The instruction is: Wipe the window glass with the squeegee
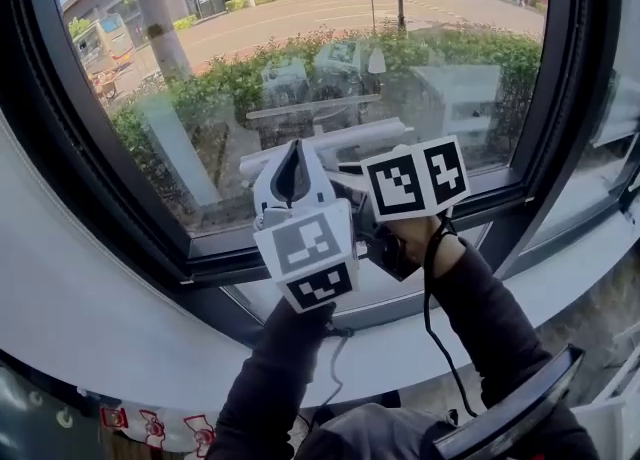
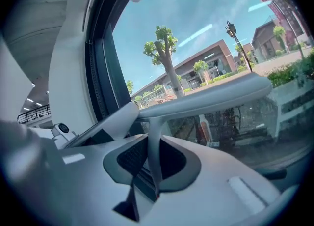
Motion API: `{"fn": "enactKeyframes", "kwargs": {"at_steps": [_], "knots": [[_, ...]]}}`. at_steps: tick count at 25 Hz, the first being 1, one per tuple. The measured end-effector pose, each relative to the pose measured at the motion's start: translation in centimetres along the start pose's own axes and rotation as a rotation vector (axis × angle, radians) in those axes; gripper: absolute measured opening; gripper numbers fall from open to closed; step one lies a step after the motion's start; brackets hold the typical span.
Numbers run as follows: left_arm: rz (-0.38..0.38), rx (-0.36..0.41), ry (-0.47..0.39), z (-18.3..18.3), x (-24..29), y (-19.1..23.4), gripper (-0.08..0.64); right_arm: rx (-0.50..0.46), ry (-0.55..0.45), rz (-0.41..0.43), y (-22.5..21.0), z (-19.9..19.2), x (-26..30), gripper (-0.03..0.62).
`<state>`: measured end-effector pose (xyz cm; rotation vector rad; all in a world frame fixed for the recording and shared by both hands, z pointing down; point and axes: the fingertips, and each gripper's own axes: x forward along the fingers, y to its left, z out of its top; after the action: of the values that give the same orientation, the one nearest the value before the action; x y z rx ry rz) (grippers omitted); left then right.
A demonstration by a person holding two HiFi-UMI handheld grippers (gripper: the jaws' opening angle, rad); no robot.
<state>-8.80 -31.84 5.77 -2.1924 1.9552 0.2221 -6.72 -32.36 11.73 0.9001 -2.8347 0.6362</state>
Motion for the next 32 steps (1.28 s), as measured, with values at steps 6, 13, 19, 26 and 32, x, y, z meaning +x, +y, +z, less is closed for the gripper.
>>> {"fn": "enactKeyframes", "kwargs": {"at_steps": [6,13,19,26,32], "knots": [[-0.055,-0.002,-0.109,7.5,1.1,4.0,-0.005,-0.079,-0.112,-0.035,4.8,7.6,1.5,0.058],[-0.117,0.046,-0.198,14.9,1.6,5.2,-0.005,-0.149,-0.219,-0.079,8.7,14.4,0.1,0.057],[-0.117,0.056,-0.286,21.5,3.3,5.3,-0.005,-0.216,-0.28,-0.092,10.6,22.0,-1.3,0.057],[-0.103,0.053,-0.32,24.6,5.1,5.8,-0.005,-0.255,-0.3,-0.1,11.0,26.0,-0.9,0.055],[-0.09,0.058,-0.336,24.3,5.8,6.0,-0.005,-0.268,-0.292,-0.078,10.5,26.2,-0.4,0.057]]}}
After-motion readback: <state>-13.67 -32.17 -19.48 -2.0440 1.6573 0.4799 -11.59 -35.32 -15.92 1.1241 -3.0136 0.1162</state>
